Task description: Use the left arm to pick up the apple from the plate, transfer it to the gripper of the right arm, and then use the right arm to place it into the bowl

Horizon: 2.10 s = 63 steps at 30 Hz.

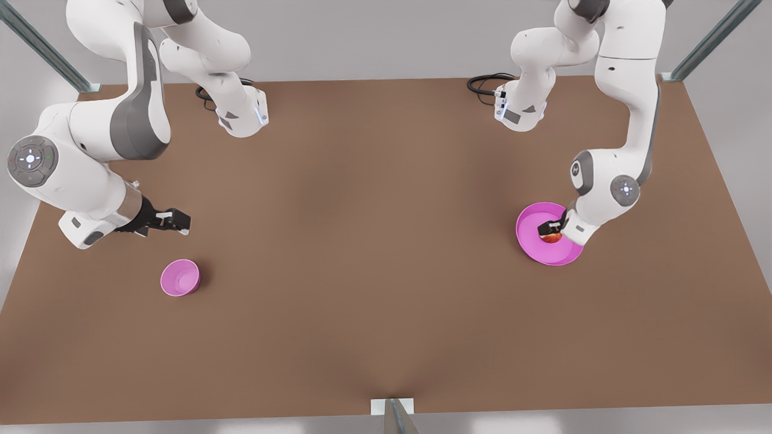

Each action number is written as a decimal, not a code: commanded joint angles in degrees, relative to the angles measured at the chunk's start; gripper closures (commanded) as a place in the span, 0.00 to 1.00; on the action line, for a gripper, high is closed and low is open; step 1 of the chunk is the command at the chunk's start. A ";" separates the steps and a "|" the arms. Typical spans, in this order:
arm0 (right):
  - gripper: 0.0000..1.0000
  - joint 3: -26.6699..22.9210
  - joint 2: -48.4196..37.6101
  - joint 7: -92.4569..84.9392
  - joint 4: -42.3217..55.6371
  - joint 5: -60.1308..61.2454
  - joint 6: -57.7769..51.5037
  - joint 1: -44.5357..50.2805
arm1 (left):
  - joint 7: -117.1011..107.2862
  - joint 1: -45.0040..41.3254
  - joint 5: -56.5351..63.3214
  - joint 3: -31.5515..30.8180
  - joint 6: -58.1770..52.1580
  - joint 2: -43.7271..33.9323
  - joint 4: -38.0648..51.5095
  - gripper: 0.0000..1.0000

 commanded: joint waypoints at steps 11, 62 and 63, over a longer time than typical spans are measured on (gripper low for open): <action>0.00 -0.09 -0.06 0.85 0.03 0.19 0.07 -0.12 | -0.01 1.45 0.28 0.09 3.10 2.67 -1.54 0.00; 0.00 0.88 6.35 0.59 -5.16 43.95 14.74 1.02 | 13.68 0.66 -19.48 -18.02 -5.34 8.12 24.12 0.25; 0.00 0.88 8.10 -2.29 -5.86 51.32 16.06 0.76 | 24.92 0.31 -27.38 -18.63 -5.33 8.99 25.52 0.25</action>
